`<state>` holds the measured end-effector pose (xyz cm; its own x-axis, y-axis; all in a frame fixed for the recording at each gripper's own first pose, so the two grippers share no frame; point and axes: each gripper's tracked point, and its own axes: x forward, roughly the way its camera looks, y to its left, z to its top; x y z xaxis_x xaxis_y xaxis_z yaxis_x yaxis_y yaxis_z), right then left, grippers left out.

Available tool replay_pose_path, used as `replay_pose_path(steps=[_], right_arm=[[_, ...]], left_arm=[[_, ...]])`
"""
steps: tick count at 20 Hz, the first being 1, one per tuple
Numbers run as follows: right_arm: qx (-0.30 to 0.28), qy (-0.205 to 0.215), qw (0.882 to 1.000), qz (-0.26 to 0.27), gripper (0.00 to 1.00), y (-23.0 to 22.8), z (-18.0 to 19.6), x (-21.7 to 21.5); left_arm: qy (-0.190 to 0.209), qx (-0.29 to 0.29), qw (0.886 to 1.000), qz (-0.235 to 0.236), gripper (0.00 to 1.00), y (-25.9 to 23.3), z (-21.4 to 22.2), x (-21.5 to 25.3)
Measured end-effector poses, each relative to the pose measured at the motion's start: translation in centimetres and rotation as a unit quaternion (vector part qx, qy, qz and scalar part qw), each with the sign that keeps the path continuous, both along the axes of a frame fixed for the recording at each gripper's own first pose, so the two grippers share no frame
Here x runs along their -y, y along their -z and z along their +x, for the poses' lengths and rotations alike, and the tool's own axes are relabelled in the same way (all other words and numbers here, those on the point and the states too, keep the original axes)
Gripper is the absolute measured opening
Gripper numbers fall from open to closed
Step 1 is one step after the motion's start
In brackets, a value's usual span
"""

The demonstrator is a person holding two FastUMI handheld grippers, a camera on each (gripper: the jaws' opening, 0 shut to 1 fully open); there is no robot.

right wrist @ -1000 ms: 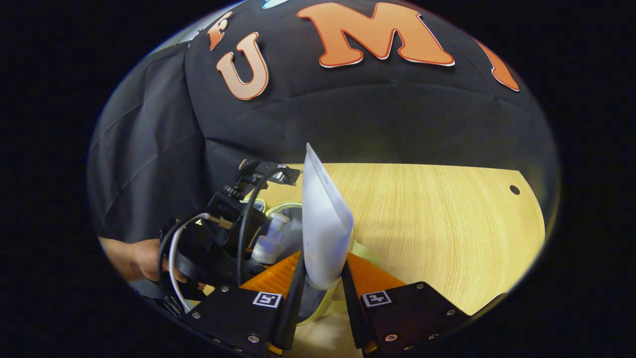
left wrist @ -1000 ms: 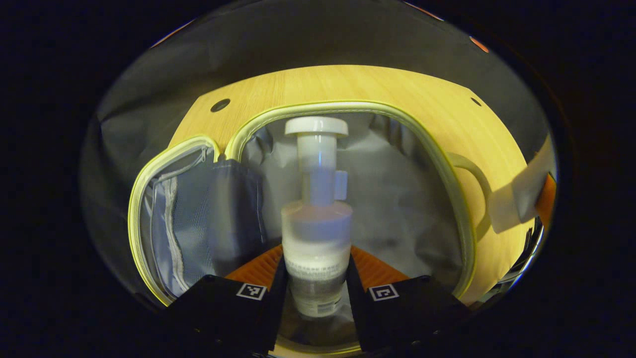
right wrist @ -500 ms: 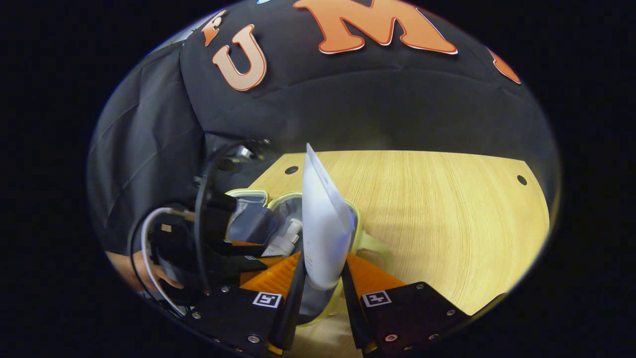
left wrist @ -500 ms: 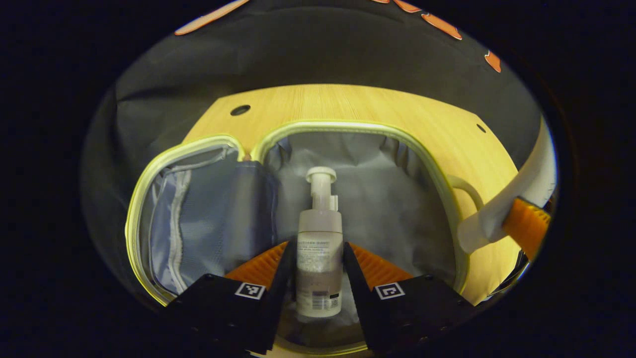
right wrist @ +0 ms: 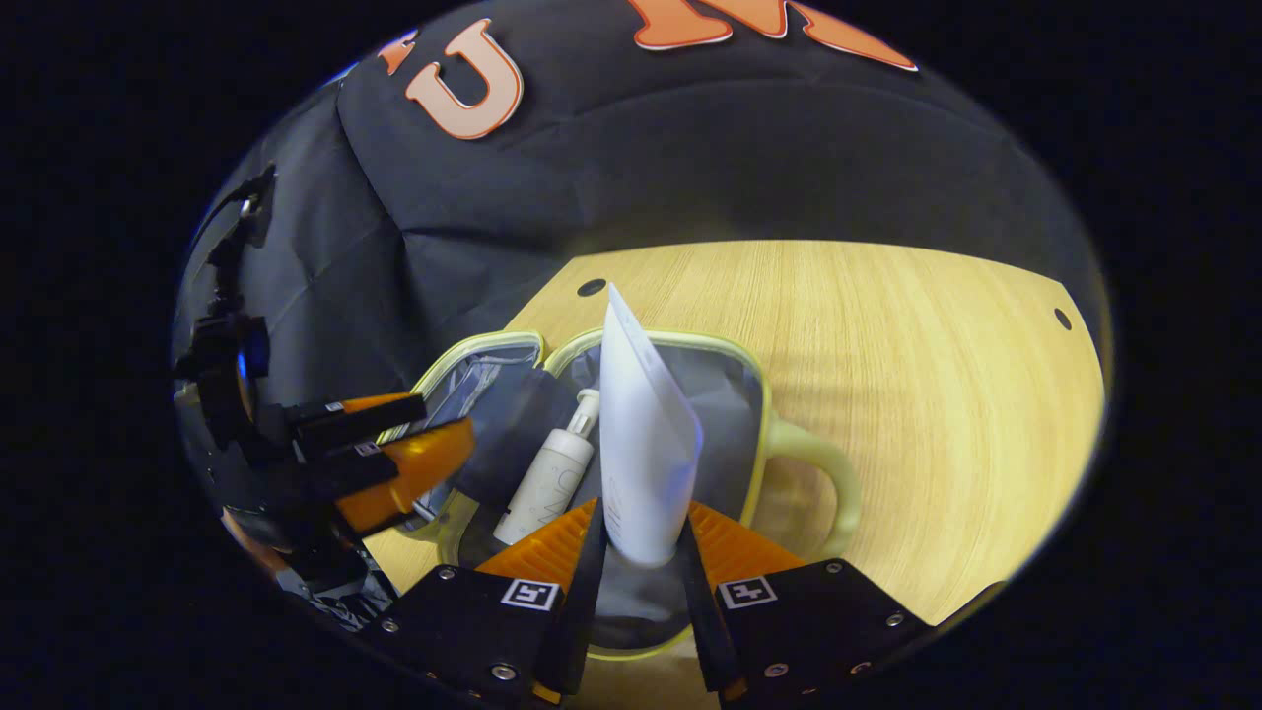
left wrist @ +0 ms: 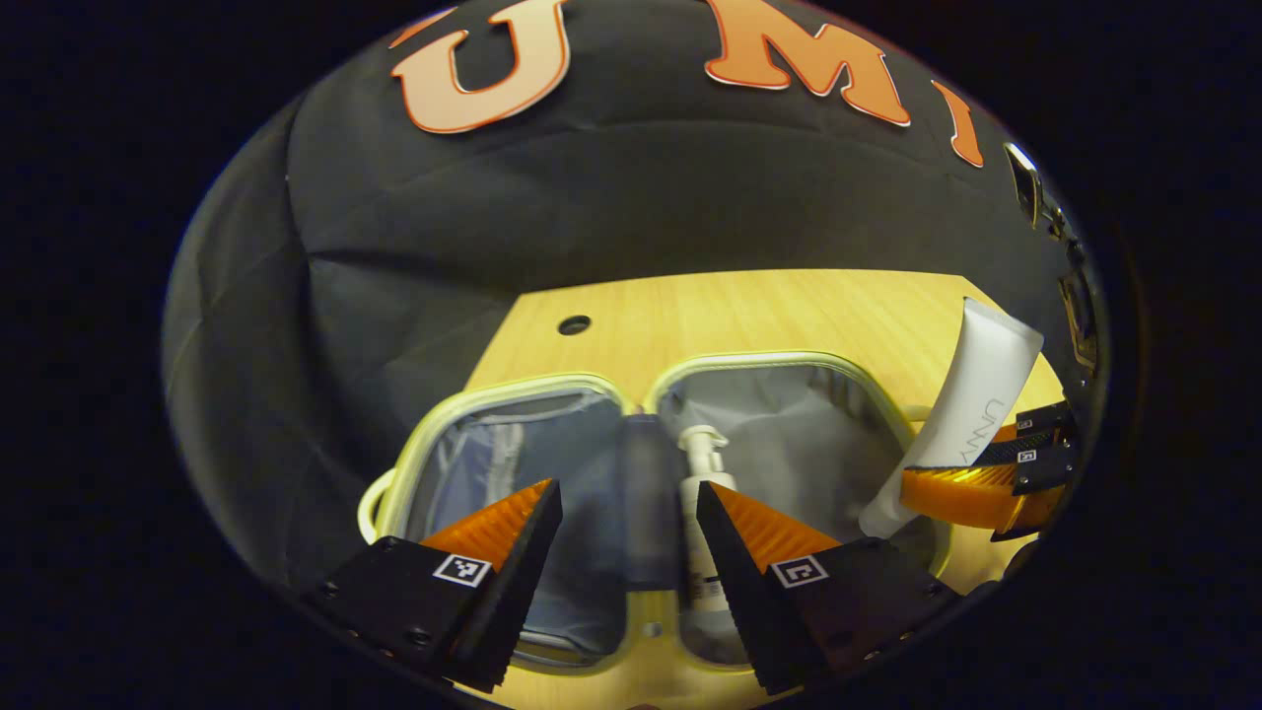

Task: First open the suitcase, pack the skin care products into it, and then close the suitcase.

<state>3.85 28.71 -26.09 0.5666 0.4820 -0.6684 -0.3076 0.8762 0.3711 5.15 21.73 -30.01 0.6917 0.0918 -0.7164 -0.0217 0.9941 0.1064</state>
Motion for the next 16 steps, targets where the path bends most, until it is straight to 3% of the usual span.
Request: replay_pose_path(steps=[5,10,11,12,15,16], right_arm=[[-0.050,0.003,0.999,-0.009,0.45,2.1,-0.6,-1.2],[-0.096,0.018,0.995,-0.025,0.45,4.1,-0.3,-1.8],[-0.106,0.021,0.994,-0.029,0.50,4.5,-0.5,-1.8],[-0.111,0.026,0.993,-0.031,0.45,4.7,-0.3,-1.9],[-0.120,0.039,0.991,-0.045,0.45,5.6,0.1,-2.1],[-0.118,0.048,0.991,-0.044,0.34,5.6,0.3,-2.3]], left_arm=[[-0.080,0.038,0.996,0.013,0.87,-1.5,-1.1,-7.3],[-0.152,0.037,0.987,0.022,0.87,-0.9,-3.2,-14.6],[-0.163,0.033,0.986,0.024,0.87,-0.7,-3.8,-15.8],[-0.171,0.033,0.984,0.024,0.87,-0.5,-4.2,-16.9],[-0.197,0.024,0.980,0.019,0.87,0.8,-5.4,-20.0],[-0.207,0.024,0.978,0.016,0.87,0.9,-5.9,-21.1]])
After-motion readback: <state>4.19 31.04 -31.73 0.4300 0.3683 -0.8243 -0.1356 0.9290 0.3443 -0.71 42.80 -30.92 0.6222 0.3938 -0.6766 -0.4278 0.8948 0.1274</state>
